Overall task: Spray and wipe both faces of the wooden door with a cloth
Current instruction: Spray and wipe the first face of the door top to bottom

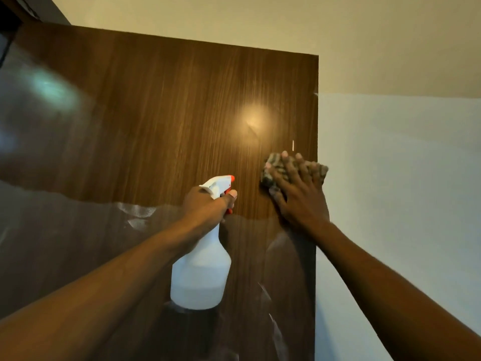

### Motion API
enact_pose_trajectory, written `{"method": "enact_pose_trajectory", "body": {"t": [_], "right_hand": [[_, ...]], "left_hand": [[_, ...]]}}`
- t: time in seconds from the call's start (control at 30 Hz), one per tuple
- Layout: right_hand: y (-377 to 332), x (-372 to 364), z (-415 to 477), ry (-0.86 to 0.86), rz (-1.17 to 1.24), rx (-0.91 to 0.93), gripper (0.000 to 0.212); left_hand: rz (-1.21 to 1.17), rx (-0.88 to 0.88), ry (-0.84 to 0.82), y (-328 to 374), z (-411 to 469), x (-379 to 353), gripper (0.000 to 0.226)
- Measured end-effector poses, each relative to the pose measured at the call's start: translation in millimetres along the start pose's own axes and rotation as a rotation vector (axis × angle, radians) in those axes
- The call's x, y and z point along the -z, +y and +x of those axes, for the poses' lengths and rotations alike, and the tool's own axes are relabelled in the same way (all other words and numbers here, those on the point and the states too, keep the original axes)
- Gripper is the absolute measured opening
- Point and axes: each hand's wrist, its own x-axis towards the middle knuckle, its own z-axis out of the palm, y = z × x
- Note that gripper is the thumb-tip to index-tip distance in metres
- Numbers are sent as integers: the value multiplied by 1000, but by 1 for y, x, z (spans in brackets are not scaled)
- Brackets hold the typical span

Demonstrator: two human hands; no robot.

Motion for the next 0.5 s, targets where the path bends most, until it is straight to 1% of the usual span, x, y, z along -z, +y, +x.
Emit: {"method": "enact_pose_trajectory", "body": {"t": [0.07,0.1,0.13,0.2,0.27,0.3,0.33,0.37,0.43,0.47,0.5], "right_hand": [[8,-6,-47,-4,1,54,61],[15,-5,-66,-11,20,37,61],[23,-4,-77,-16,44,2,62],[27,-1,-76,-6,99,-124,61],[12,2,-55,29,147,-274,61],[0,0,-46,45,156,-311,60],[-14,-3,-41,59,151,-291,59],[-27,-8,-44,63,133,-214,58],[-47,-21,-71,46,54,25,58],[-51,-26,-91,39,26,117,58],[-51,-29,-113,36,24,162,59]], "left_hand": [[-8,24,3,-2,-10,-12,39],[-21,37,0,-6,-17,-17,37],[-35,45,-13,-11,-24,-22,41],[-41,68,-35,-26,-38,-29,48],[-14,93,-31,-40,-52,-32,48],[0,110,-27,-47,-57,-33,48],[9,128,-25,-51,-61,-33,48],[18,140,-21,-55,-64,-34,48],[26,146,-6,-56,-72,-32,46],[26,150,6,-57,-76,-30,45],[31,156,19,-58,-81,-28,44]]}}
